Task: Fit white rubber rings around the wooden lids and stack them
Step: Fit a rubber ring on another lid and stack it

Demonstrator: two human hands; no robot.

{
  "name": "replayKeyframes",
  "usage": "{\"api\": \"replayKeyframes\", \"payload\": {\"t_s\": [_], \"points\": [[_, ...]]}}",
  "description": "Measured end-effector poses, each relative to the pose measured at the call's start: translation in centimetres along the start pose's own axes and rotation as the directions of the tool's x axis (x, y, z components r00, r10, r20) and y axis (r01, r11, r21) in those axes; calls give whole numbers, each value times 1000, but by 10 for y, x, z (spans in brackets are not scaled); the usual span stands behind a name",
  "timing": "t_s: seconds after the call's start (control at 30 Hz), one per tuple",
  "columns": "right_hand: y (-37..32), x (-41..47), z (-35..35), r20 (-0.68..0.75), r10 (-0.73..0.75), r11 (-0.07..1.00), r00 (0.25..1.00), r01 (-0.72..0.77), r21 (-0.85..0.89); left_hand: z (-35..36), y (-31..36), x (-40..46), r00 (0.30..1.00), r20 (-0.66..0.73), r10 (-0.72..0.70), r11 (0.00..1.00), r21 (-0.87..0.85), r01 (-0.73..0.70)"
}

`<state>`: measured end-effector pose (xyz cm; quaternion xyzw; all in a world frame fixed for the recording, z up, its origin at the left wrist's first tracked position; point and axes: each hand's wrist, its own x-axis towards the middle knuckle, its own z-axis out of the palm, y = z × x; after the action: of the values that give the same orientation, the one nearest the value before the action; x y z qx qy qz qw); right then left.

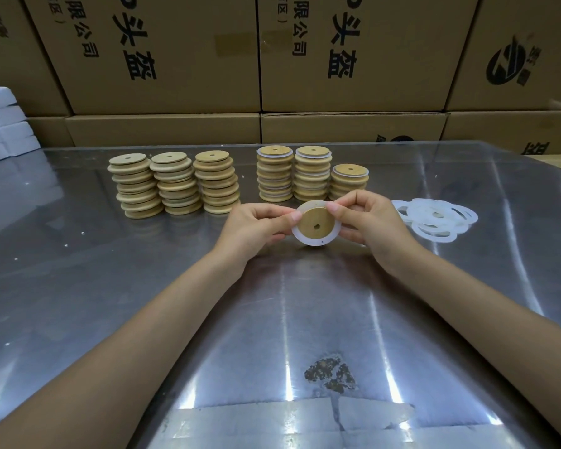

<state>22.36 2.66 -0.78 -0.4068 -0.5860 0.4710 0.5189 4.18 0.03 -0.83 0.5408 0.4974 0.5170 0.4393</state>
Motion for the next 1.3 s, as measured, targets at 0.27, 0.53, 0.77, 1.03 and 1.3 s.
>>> {"api": "replayKeyframes", "payload": {"t_s": [0.27,0.53,0.77,1.03,1.3], "points": [[1,2,-1,26,76,997,997,-77,18,-2,-2,2,999,28,-40,997,-62,41],[2,0,-1,56,84,993,995,-79,-83,-3,-5,5,997,11,78,992,94,-79],[3,0,0,11,109,984,994,-107,-141,2,-3,4,981,150,120,953,260,-157],[-1,-6,11,47,-44,997,998,47,-56,5,-6,3,980,149,131,944,284,-169],[0,-3,13,40,-12,989,999,6,147,9,-5,1,995,91,33,999,-33,-30]]}}
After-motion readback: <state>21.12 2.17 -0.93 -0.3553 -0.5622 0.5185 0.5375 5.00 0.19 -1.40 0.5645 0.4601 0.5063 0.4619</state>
